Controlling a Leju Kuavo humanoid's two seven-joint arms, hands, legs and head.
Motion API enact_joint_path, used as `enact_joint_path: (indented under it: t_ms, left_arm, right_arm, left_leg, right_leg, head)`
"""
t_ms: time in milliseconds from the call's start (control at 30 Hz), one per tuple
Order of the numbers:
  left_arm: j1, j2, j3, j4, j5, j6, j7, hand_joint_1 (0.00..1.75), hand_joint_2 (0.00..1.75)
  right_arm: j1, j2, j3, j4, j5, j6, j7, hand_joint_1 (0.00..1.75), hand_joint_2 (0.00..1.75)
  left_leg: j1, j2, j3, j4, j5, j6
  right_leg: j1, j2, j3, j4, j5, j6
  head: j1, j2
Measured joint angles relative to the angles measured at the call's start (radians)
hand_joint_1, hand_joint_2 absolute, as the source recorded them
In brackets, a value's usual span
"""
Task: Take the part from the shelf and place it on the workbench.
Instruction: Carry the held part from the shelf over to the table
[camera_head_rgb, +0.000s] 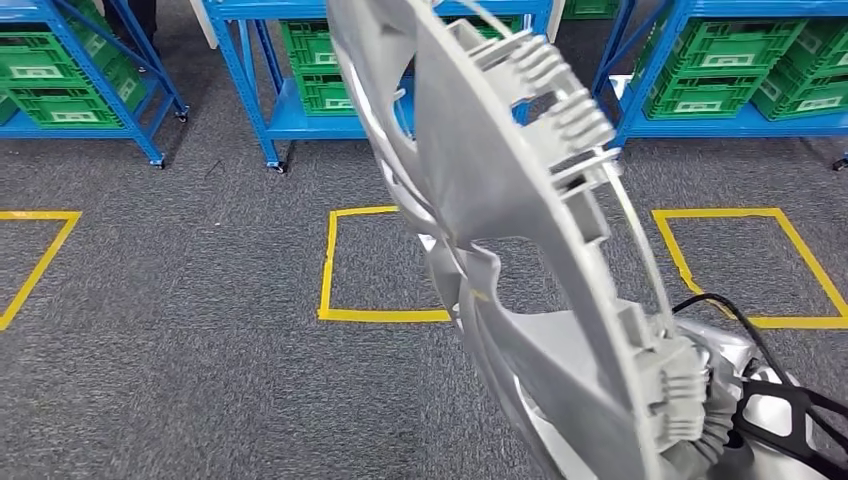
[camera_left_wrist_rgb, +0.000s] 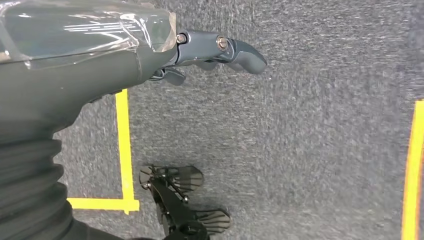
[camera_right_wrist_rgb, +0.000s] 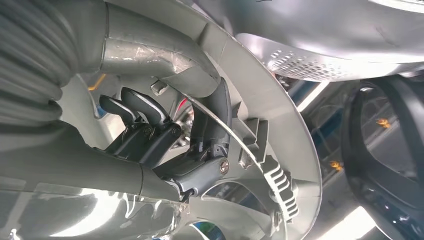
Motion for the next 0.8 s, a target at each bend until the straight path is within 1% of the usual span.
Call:
enact_joint_path:
  t_ms: [33,67,100,133,167,200,233,267,300,333,367,400,433,467,500,533,567,600,633,667,700,733,767,800]
  left_arm:
    - [0.001,-0.001,0.003,-0.004,-0.001,-0.003,0.0,0.0,1.75]
    - [0.002,-0.003,0.006,-0.009,-0.002,-0.008,0.0,0.0,1.75]
    - [0.002,-0.006,0.008,-0.014,-0.003,-0.013,0.0,0.0,1.75]
    - [0.002,-0.009,0.011,-0.02,-0.004,-0.016,0.0,0.0,1.75]
    - [0.001,-0.013,0.013,-0.024,-0.006,-0.02,0.0,0.0,1.75]
    - [0.001,-0.015,0.016,-0.027,-0.007,-0.023,0.0,0.0,1.75]
    - [0.001,-0.017,0.018,-0.029,-0.008,-0.025,0.0,0.0,1.75]
    - [0.001,-0.02,0.021,-0.03,-0.009,-0.026,0.0,0.0,1.75]
    - [0.001,-0.023,0.024,-0.031,-0.009,-0.027,-0.001,0.0,1.75]
    - [0.0,-0.026,0.027,-0.033,-0.009,-0.027,-0.001,0.0,1.75]
    - [0.0,-0.029,0.03,-0.035,-0.009,-0.028,-0.001,0.0,1.75]
    - [-0.001,-0.032,0.033,-0.04,-0.009,-0.03,-0.001,0.0,1.75]
    - [-0.002,-0.035,0.037,-0.045,-0.009,-0.032,-0.001,0.0,1.75]
    - [-0.003,-0.037,0.041,-0.05,-0.01,-0.035,-0.003,0.0,1.75]
    - [-0.004,-0.039,0.046,-0.056,-0.011,-0.037,-0.004,0.0,1.75]
    - [-0.004,-0.041,0.05,-0.061,-0.011,-0.038,-0.006,0.0,1.75]
    - [-0.005,-0.042,0.055,-0.064,-0.012,-0.039,-0.007,0.0,1.75]
    - [-0.005,-0.043,0.058,-0.067,-0.013,-0.039,-0.007,0.0,1.75]
    - [-0.005,-0.043,0.062,-0.068,-0.013,-0.039,-0.008,0.0,1.75]
    - [-0.006,-0.044,0.066,-0.069,-0.013,-0.039,-0.008,0.0,1.75]
    - [-0.007,-0.044,0.069,-0.069,-0.013,-0.039,-0.008,0.0,1.75]
    - [-0.009,-0.044,0.072,-0.069,-0.014,-0.038,-0.008,0.0,1.75]
    - [-0.01,-0.044,0.074,-0.069,-0.016,-0.037,-0.009,0.0,1.75]
    - [-0.012,-0.043,0.075,-0.069,-0.018,-0.036,-0.009,0.0,1.75]
  right_arm:
    - [0.003,-0.001,-0.001,-0.001,-0.002,-0.001,0.0,1.75,1.75]
    - [0.007,-0.002,-0.002,-0.002,-0.002,-0.002,0.0,1.75,1.75]
    - [0.012,-0.003,-0.004,-0.003,-0.002,-0.004,0.001,1.75,1.75]
    - [0.018,-0.004,-0.006,-0.005,-0.001,-0.007,0.002,1.75,1.75]
    - [0.024,-0.005,-0.008,-0.007,0.0,-0.009,0.003,1.75,1.75]
    - [0.03,-0.006,-0.01,-0.008,0.003,-0.012,0.004,1.75,1.75]
    - [0.037,-0.007,-0.011,-0.009,0.005,-0.013,0.007,1.75,1.75]
    - [0.042,-0.007,-0.012,-0.009,0.009,-0.015,0.012,1.75,1.75]
    - [0.045,-0.008,-0.013,-0.009,0.013,-0.018,0.018,1.75,1.75]
    - [0.047,-0.009,-0.013,-0.009,0.016,-0.021,0.027,1.75,1.75]
    - [0.048,-0.009,-0.013,-0.009,0.019,-0.026,0.037,1.75,1.75]
    - [0.048,-0.01,-0.013,-0.009,0.023,-0.033,0.05,1.75,1.75]
    - [0.049,-0.01,-0.014,-0.009,0.026,-0.043,0.064,1.75,1.75]
    - [0.051,-0.009,-0.014,-0.01,0.03,-0.054,0.077,1.75,1.75]
    - [0.053,-0.008,-0.015,-0.011,0.035,-0.066,0.087,1.75,1.75]
    - [0.056,-0.008,-0.016,-0.012,0.039,-0.074,0.093,1.75,1.75]
    - [0.057,-0.007,-0.016,-0.014,0.042,-0.08,0.097,1.75,1.75]
    - [0.058,-0.006,-0.016,-0.016,0.043,-0.082,0.101,1.75,1.75]
    - [0.058,-0.005,-0.016,-0.019,0.043,-0.083,0.105,1.75,1.75]
    - [0.059,-0.003,-0.015,-0.023,0.043,-0.082,0.108,1.75,1.75]
    - [0.06,-0.002,-0.015,-0.025,0.041,-0.08,0.112,1.75,1.75]
    - [0.06,-0.001,-0.014,-0.027,0.039,-0.077,0.115,1.75,1.75]
    - [0.062,0.0,-0.013,-0.027,0.037,-0.073,0.118,1.75,1.75]
    - [0.062,0.001,-0.011,-0.027,0.034,-0.067,0.121,1.75,1.75]
  left_leg:
    - [-0.001,0.002,-0.009,-0.002,0.009,0.007]
    - [-0.002,0.005,-0.019,-0.005,0.022,0.014]
    - [-0.001,0.008,-0.031,-0.007,0.036,0.022]
    - [0.0,0.011,-0.044,-0.009,0.051,0.03]
    - [-0.001,0.013,-0.058,-0.009,0.065,0.035]
    - [-0.003,0.013,-0.075,-0.007,0.079,0.04]
    - [-0.004,0.014,-0.094,-0.006,0.093,0.042]
    - [-0.005,0.015,-0.113,-0.003,0.106,0.042]
    - [-0.006,0.016,-0.133,0.0,0.119,0.041]
    - [-0.005,0.017,-0.154,0.006,0.13,0.038]
    - [-0.005,0.018,-0.173,0.015,0.14,0.035]
    - [-0.006,0.018,-0.191,0.026,0.148,0.03]
    - [-0.007,0.018,-0.206,0.037,0.156,0.025]
    - [-0.008,0.018,-0.215,0.044,0.163,0.02]
    - [-0.009,0.018,-0.222,0.047,0.171,0.014]
    - [-0.007,0.018,-0.226,0.046,0.179,0.008]
    - [-0.004,0.018,-0.231,0.048,0.18,0.003]
    - [-0.002,0.017,-0.238,0.058,0.163,-0.004]
    - [0.001,0.015,-0.248,0.084,0.129,-0.01]
    - [0.003,0.014,-0.261,0.132,0.079,-0.017]
    - [0.005,0.013,-0.277,0.196,0.028,-0.023]
    - [0.007,0.013,-0.291,0.263,-0.007,-0.026]
    - [0.007,0.013,-0.297,0.314,-0.02,-0.028]
    - [0.008,0.012,-0.288,0.332,-0.012,-0.027]
  right_leg:
    - [-0.002,0.0,-0.004,-0.003,0.008,0.006]
    - [-0.003,0.0,-0.012,0.002,0.004,0.007]
    - [-0.003,0.0,-0.025,0.02,-0.018,0.005]
    - [-0.003,0.001,-0.041,0.057,-0.059,-0.002]
    - [-0.003,0.001,-0.058,0.116,-0.11,-0.01]
    - [-0.003,0.001,-0.075,0.188,-0.155,-0.014]
    - [-0.003,0.001,-0.086,0.255,-0.181,-0.011]
    - [-0.003,0.001,-0.084,0.301,-0.184,-0.003]
    - [-0.003,0.001,-0.071,0.319,-0.17,0.009]
    - [-0.003,0.001,-0.036,0.294,-0.146,0.02]
    - [-0.003,0.001,0.015,0.238,-0.13,0.026]
    - [-0.002,0.001,0.077,0.158,-0.134,0.026]
    - [-0.001,0.001,0.131,0.082,-0.148,0.02]
    - [0.001,0.002,0.163,0.029,-0.167,0.011]
    - [0.005,0.002,0.176,-0.001,-0.181,0.002]
    - [0.005,0.003,0.169,-0.004,-0.18,-0.008]
    - [0.004,0.002,0.158,-0.004,-0.173,-0.017]
    - [0.002,0.001,0.15,-0.003,-0.164,-0.026]
    - [0.0,0.0,0.141,-0.003,-0.154,-0.034]
    - [0.0,0.0,0.131,-0.003,-0.143,-0.038]
    - [0.001,0.0,0.122,-0.003,-0.133,-0.041]
    - [0.001,0.0,0.112,-0.002,-0.123,-0.041]
    - [0.003,0.001,0.102,-0.001,-0.114,-0.04]
    - [0.004,0.001,0.093,-0.001,-0.105,-0.038]
  head:
    - [0.0,0.0]
    - [0.0,0.0]
    - [0.001,0.0]
    - [0.002,0.0]
    - [0.003,0.0]
    - [0.004,0.0]
    - [0.004,0.0]
    - [0.004,0.0]
    - [0.004,0.0]
    - [0.004,0.0]
    - [0.004,0.0]
    - [0.004,0.0]
    - [0.003,0.0]
    - [0.002,0.0]
    - [0.001,0.0]
    - [0.0,0.0]
    - [0.001,0.0]
    - [0.0,0.0]
    - [-0.001,0.0]
    - [-0.002,0.0]
    - [-0.003,0.0]
    - [-0.004,0.0]
    - [-0.004,0.0]
    - [-0.004,0.0]
